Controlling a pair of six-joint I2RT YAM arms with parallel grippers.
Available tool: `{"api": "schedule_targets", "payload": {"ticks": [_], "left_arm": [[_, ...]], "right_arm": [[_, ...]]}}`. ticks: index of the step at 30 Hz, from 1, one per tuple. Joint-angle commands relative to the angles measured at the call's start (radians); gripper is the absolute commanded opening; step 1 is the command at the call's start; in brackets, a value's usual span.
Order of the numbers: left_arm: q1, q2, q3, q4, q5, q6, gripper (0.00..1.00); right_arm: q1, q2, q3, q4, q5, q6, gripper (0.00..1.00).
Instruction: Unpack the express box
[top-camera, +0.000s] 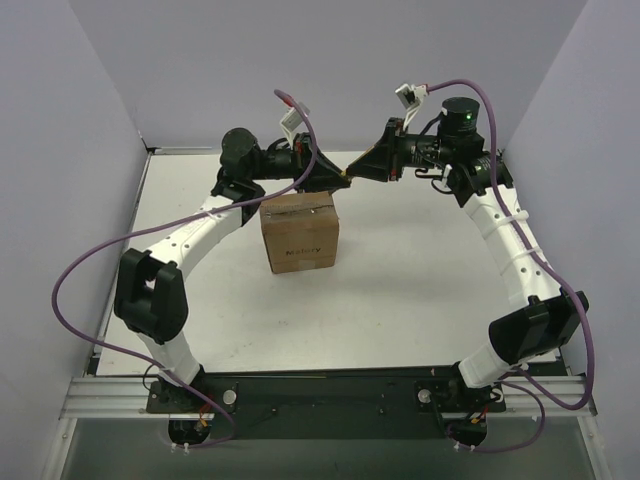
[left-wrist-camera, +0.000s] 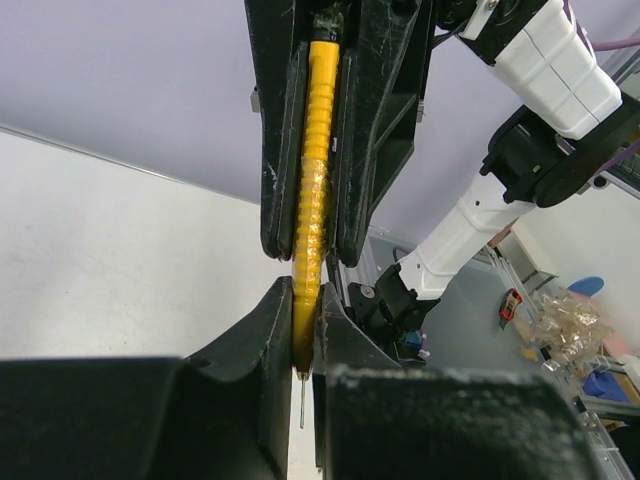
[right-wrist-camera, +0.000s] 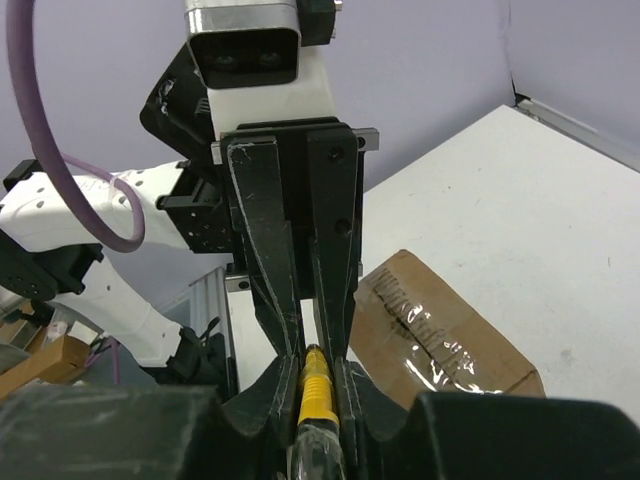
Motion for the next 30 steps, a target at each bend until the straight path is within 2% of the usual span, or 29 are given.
{"api": "schedule_targets", "payload": {"ticks": [1,3,4,5,9,10,11,13,16,17,20,23,26,30], "left_arm": [[-0.004,0.030,0.058,0.007,-0.040,0.007,0.00],[-0.004,0.033,0.057,-0.031,-0.065,0.049,0.00],[-0.002,0.034,0.054,-0.080,-0.082,0.061,0.24],[0.001,0.031,0.052,-0.126,-0.114,0.129,0.35],[0.028,-0.002,0.052,-0.356,-0.188,0.372,0.52],[0.031,-0.015,0.060,-0.479,-0.214,0.439,0.61],[0.032,-0.027,0.070,-0.563,-0.250,0.604,0.68],[0.019,-0.068,0.087,-0.736,-0.355,0.757,0.71],[-0.028,-0.133,0.068,-0.884,-0.502,1.143,0.77],[-0.045,-0.153,0.046,-0.896,-0.542,1.214,0.77],[-0.093,-0.238,-0.080,-0.844,-0.660,1.373,0.81],[-0.123,-0.277,-0.130,-0.834,-0.702,1.440,0.83],[-0.134,-0.288,-0.124,-0.896,-0.671,1.486,0.83],[-0.142,-0.294,-0.161,-0.907,-0.665,1.537,0.83]], "right_arm": [[0.014,-0.007,0.025,0.006,-0.057,-0.020,0.01],[0.003,-0.008,0.027,0.002,-0.011,-0.012,0.00],[-0.001,-0.008,0.027,0.002,0.012,-0.008,0.00],[-0.010,-0.008,0.027,0.002,0.043,-0.002,0.00],[-0.085,-0.012,0.015,0.003,0.227,0.069,0.00],[-0.124,-0.010,-0.002,0.005,0.261,0.101,0.00],[-0.144,-0.008,-0.013,0.012,0.260,0.118,0.00],[-0.187,-0.011,-0.051,0.047,0.246,0.177,0.00],[-0.205,-0.047,-0.171,0.184,0.330,0.245,0.00],[-0.207,-0.059,-0.220,0.215,0.403,0.306,0.00],[-0.186,-0.073,-0.281,0.282,0.424,0.371,0.00],[-0.129,-0.145,-0.479,0.449,0.592,0.396,0.00],[-0.090,-0.154,-0.515,0.495,0.626,0.473,0.00],[-0.058,-0.166,-0.579,0.565,0.655,0.492,0.00]]}}
